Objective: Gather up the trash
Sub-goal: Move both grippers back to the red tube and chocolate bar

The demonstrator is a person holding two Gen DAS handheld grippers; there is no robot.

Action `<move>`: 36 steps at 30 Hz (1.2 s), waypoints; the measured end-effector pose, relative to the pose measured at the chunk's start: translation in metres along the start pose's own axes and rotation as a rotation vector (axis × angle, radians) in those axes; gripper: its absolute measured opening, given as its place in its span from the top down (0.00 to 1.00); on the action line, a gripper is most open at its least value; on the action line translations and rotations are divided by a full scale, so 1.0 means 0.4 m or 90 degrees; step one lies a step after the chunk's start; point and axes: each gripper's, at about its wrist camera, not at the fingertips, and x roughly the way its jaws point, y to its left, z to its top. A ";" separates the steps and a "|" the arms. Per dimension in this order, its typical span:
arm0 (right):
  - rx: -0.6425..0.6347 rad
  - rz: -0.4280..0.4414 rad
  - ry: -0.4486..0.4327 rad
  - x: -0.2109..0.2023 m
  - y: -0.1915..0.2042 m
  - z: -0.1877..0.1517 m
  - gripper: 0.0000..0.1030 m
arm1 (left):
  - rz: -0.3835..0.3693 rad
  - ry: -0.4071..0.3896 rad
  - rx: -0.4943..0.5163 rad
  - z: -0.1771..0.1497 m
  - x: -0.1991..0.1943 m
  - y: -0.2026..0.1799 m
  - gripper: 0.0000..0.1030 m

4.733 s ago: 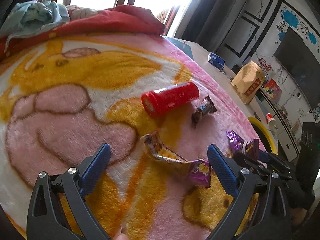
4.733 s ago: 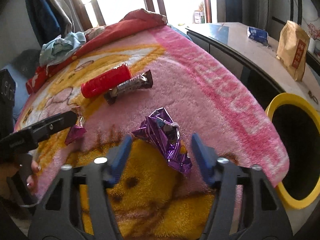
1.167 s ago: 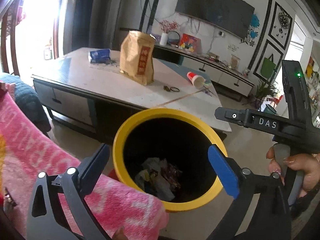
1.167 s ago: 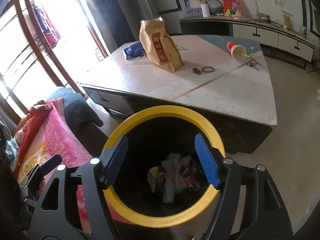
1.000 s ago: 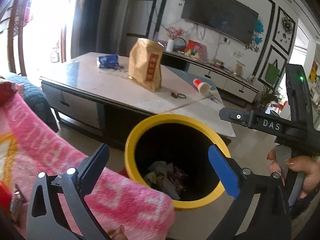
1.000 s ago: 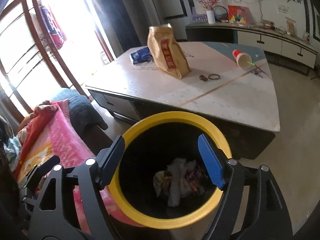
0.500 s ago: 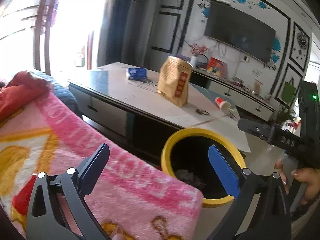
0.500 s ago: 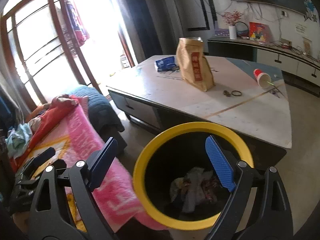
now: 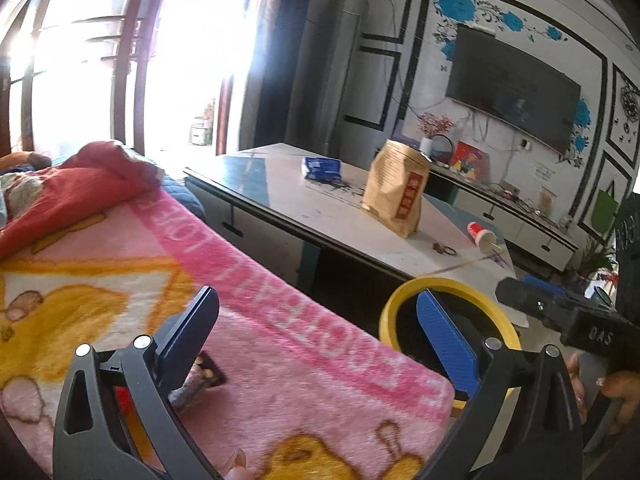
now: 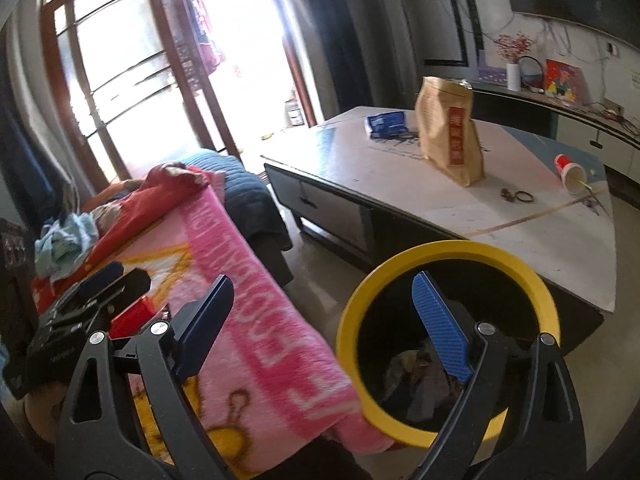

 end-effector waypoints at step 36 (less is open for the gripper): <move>-0.099 0.081 0.116 0.166 0.290 -0.085 0.20 | 0.082 0.148 -0.074 -0.110 -0.041 0.401 0.19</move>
